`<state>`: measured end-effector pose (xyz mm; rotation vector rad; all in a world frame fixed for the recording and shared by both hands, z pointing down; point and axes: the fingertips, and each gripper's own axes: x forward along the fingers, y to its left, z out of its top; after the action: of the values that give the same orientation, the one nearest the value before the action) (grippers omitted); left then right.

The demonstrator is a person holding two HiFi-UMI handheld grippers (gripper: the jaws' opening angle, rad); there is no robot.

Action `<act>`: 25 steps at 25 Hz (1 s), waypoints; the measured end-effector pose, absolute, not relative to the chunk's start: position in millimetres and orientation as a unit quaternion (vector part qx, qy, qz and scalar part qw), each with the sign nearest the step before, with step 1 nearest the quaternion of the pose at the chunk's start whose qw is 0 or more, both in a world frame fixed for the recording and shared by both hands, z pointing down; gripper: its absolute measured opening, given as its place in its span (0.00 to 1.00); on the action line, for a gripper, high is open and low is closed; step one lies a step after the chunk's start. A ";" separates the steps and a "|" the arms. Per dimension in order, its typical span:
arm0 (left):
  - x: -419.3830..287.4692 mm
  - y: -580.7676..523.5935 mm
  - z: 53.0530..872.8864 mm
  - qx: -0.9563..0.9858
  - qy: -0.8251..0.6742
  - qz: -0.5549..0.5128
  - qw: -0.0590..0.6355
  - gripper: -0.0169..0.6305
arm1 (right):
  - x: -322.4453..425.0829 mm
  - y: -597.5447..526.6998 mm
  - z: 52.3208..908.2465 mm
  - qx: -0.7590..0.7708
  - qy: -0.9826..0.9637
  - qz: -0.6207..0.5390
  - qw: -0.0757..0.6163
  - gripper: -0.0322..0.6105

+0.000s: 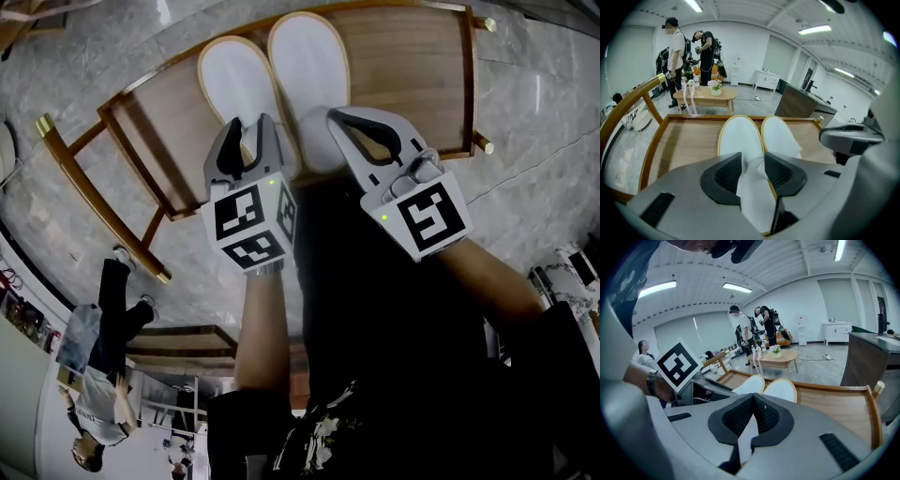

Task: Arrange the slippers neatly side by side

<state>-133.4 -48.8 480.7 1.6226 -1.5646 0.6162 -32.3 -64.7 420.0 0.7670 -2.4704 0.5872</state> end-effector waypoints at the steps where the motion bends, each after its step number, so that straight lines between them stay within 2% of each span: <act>1: -133.0 -46.9 478.0 0.639 -0.616 0.242 0.392 0.26 | -32.2 -64.4 417.3 0.281 -0.904 0.213 0.241 0.05; 12: -133.6 -19.3 408.0 0.647 -0.635 0.252 0.339 0.25 | -43.0 -66.6 365.8 0.261 -0.928 0.163 0.210 0.05; 17: -134.8 -14.3 364.9 0.651 -0.658 0.229 0.301 0.19 | -44.5 -64.5 338.1 0.251 -0.939 0.131 0.196 0.05; 19: -138.6 -17.4 348.8 0.659 -0.664 0.224 0.275 0.18 | -42.4 -65.7 327.1 0.259 -0.939 0.119 0.189 0.05; 21: -141.6 -19.7 326.0 0.666 -0.670 0.220 0.244 0.11 | -37.5 -63.6 318.0 0.272 -0.937 0.116 0.187 0.05; 25: -143.2 -27.1 286.5 0.683 -0.676 0.197 0.194 0.07 | -23.7 -62.4 300.8 0.307 -0.928 0.112 0.179 0.05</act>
<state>-143.2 -27.1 286.5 1.9157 -1.8948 0.5536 -23.7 -62.4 300.8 0.8671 -2.6246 0.3158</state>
